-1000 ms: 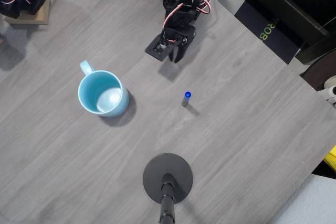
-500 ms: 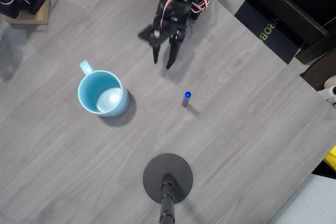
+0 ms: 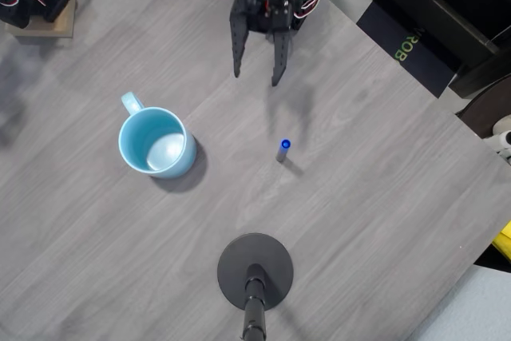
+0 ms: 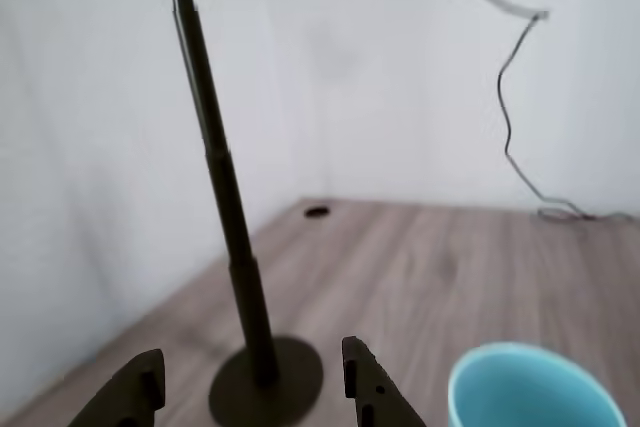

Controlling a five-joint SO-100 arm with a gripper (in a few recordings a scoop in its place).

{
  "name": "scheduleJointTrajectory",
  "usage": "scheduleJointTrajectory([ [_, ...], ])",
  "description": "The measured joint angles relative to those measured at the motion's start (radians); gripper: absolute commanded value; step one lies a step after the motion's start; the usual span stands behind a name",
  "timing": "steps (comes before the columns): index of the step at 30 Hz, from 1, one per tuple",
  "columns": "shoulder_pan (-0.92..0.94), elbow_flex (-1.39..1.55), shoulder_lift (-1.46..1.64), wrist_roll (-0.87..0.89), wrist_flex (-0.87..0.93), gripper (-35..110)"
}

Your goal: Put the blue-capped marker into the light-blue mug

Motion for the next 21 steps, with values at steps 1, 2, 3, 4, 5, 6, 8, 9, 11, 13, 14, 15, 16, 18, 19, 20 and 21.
scheduleJointTrajectory([
  [1, 0.0, -0.012, -0.066, 0.0, -0.032, 28],
  [2, -0.002, -0.017, -0.106, 0.0, -0.06, 28],
  [3, -0.005, -0.015, -0.14, 0.0, -0.094, 28],
  [4, -0.018, -0.02, -0.17, 0.0, -0.118, 29],
  [5, -0.031, -0.02, -0.199, 0.0, -0.152, 29],
  [6, -0.051, -0.017, -0.236, 0.0, -0.183, 30],
  [8, -0.074, 0.014, -0.275, -0.003, -0.225, 30],
  [9, -0.083, 0.026, -0.287, 0.002, -0.241, 30],
  [11, -0.121, 0.063, -0.302, 0.003, -0.276, 30],
  [13, -0.17, 0.123, -0.304, 0.003, -0.313, 30],
  [14, -0.186, 0.15, -0.304, -0.002, -0.331, 30],
  [15, -0.199, 0.178, -0.304, -0.002, -0.341, 30],
  [16, -0.207, 0.201, -0.304, 0.003, -0.345, 30],
  [18, -0.233, 0.239, -0.304, 0.005, -0.357, 30],
  [19, -0.244, 0.256, -0.304, 0.003, -0.368, 30],
  [20, -0.245, 0.272, -0.305, 0.006, -0.379, 30],
  [21, -0.242, 0.284, -0.31, 0.008, -0.388, 30],
])
